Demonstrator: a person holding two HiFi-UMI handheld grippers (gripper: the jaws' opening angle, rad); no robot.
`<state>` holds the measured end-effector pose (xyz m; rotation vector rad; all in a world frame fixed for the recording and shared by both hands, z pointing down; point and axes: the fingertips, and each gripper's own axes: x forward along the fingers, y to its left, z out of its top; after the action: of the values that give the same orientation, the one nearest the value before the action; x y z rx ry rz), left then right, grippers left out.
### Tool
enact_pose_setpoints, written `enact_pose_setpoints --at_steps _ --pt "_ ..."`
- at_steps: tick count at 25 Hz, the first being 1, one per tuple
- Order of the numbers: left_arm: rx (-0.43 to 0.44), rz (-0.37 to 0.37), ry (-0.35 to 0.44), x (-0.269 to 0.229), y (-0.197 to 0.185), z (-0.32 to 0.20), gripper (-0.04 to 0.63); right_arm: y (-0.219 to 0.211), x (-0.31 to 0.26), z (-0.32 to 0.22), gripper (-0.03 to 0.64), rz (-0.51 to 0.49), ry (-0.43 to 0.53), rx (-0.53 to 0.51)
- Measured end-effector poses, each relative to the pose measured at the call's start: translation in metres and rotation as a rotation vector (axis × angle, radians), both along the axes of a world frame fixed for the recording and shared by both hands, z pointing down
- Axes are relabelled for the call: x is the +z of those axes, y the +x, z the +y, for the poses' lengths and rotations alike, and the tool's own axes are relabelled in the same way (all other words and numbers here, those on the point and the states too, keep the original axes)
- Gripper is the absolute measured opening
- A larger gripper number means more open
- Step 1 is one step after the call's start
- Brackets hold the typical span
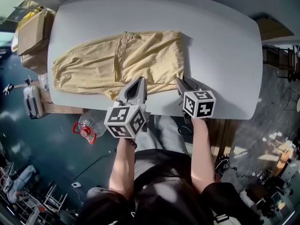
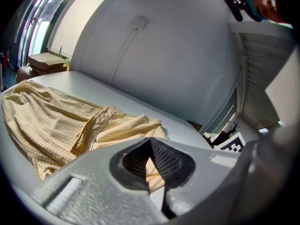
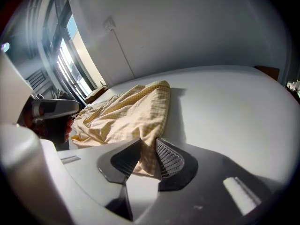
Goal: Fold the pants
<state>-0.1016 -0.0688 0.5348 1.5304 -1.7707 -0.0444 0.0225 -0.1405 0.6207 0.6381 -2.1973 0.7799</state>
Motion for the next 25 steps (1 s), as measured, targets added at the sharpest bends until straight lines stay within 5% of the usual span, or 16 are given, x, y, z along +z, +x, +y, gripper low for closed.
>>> enact_pose_setpoints --at_steps 4,14,25 --pt "-0.002 -0.007 0.006 -0.003 -0.002 0.002 0.005 -0.003 -0.002 0.003 0.071 -0.009 -0.022 -0.007" --pt "0.05 -0.016 0.015 -0.008 0.019 -0.017 0.005 0.013 -0.019 -0.008 0.063 -0.069 -0.013 0.029" --pt "0.187 0.006 0.019 0.001 0.084 -0.072 0.005 0.136 -0.019 -0.04 0.063 -0.03 0.006 0.202"
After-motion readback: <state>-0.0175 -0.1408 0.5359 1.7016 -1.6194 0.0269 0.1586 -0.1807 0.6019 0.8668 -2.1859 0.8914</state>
